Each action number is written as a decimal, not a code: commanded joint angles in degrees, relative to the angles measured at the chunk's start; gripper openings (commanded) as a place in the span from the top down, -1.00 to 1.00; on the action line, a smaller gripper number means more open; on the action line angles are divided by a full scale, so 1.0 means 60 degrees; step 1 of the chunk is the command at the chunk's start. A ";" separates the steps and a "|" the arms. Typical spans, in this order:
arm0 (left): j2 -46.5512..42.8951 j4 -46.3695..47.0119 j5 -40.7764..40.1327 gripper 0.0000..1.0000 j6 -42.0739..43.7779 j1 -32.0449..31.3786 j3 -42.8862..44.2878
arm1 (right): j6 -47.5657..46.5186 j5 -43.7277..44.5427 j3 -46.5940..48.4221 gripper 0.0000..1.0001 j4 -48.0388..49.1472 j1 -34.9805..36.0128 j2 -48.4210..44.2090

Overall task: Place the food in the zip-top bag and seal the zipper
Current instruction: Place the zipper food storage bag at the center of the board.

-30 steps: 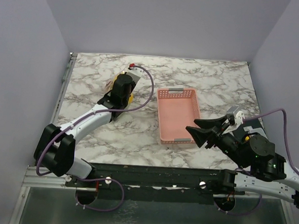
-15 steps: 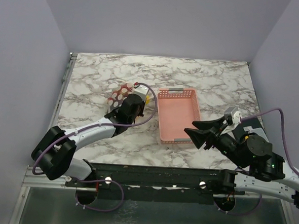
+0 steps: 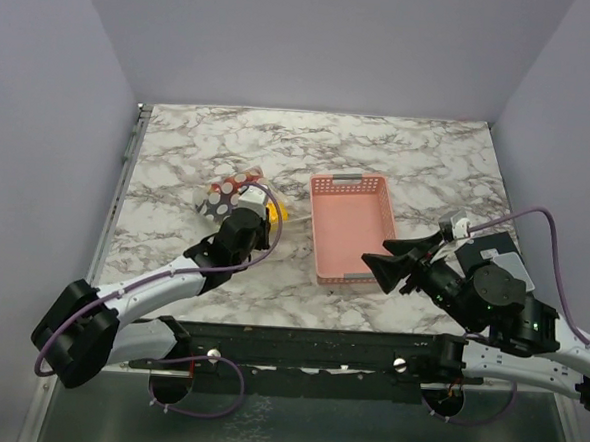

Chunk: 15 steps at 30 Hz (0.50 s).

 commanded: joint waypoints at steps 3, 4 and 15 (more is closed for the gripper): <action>-0.0849 -0.0698 0.0677 0.24 -0.0648 -0.0011 0.0161 | 0.0448 0.0715 0.0078 -0.33 -0.0373 0.0009 0.0410; -0.0917 -0.0785 0.0809 0.18 -0.0738 -0.0019 0.0215 | 0.0471 0.0758 0.0142 -0.33 -0.0417 0.0016 0.0507; -0.1758 -0.2701 0.1339 -0.97 -0.1085 -0.0007 0.1602 | 0.0497 0.1471 0.0492 -0.50 -0.0668 0.0010 0.1409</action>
